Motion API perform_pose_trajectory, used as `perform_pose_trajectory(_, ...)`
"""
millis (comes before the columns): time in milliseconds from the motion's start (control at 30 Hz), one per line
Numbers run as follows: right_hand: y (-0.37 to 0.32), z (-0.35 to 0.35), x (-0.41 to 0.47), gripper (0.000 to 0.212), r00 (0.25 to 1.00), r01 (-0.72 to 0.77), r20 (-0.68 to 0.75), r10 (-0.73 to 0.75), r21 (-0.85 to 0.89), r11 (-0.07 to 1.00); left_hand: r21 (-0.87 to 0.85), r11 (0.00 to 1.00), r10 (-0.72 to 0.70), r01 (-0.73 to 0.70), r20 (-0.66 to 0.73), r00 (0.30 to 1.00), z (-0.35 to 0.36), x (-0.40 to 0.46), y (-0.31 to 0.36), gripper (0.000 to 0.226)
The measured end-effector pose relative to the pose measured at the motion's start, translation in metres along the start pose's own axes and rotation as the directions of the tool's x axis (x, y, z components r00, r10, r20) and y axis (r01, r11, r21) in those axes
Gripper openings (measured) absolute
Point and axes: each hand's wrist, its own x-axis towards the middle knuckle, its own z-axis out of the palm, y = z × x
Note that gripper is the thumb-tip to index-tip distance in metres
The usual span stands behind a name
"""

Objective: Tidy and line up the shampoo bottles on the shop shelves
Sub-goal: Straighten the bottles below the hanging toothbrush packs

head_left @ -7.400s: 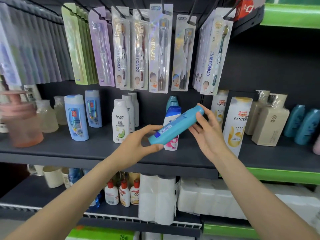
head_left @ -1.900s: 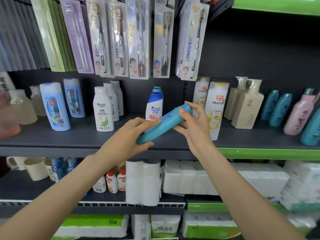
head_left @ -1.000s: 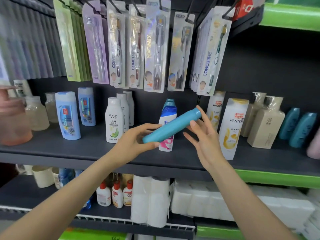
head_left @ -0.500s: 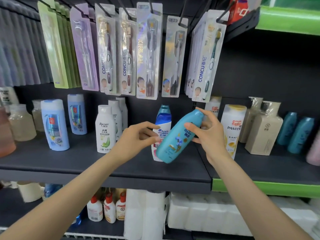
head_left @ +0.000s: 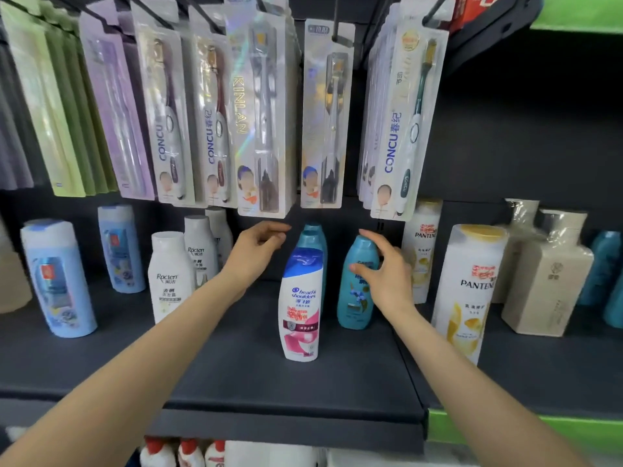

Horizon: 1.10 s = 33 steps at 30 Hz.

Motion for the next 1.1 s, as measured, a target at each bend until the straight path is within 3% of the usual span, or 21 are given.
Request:
perform_pose_trajectory(167, 0.013, 0.026, 0.028, 0.052, 0.997, -0.015, -0.073, 0.01, -0.061, 0.998, 0.092, 0.995, 0.029, -0.035, 0.064, 0.998, 0.015, 0.034, -0.009, 0.024)
perform_pose_trajectory(367, 0.025, 0.049, 0.049, 0.054, 0.996, 0.035, -0.073, -0.044, -0.122, 0.992, 0.054, 0.998, 0.043, -0.04, -0.057, 0.997, 0.03, 0.058, -0.015, 0.014)
perform_pose_trajectory(500, 0.03, 0.049, 0.06, 0.05, 1.0, 0.027, -0.005, -0.027, 0.062, 0.998, 0.003, 0.998, 0.065, -0.066, 0.064, 0.996, 0.034, 0.063, -0.015, 0.016)
perform_pose_trajectory(667, 0.043, 0.046, 0.059, 0.053, 0.998, -0.065, 0.01, 0.065, 0.331, 0.941, -0.079, 0.996, 0.041, -0.032, 0.118, 0.992, 0.031, 0.067, -0.019, 0.018)
perform_pose_trajectory(900, 0.048, 0.056, 0.066, 0.051, 0.998, -0.042, 0.057, 0.022, 0.375, 0.926, -0.061, 0.998, 0.032, -0.024, 0.13, 0.991, 0.029, 0.07, -0.024, 0.02)
perform_pose_trajectory(1100, 0.043, 0.071, 0.071, 0.05, 0.997, -0.008, 0.073, -0.023, 0.389, 0.921, -0.046, 0.999, 0.008, -0.002, 0.142, 0.99, 0.029, 0.072, -0.022, 0.007)
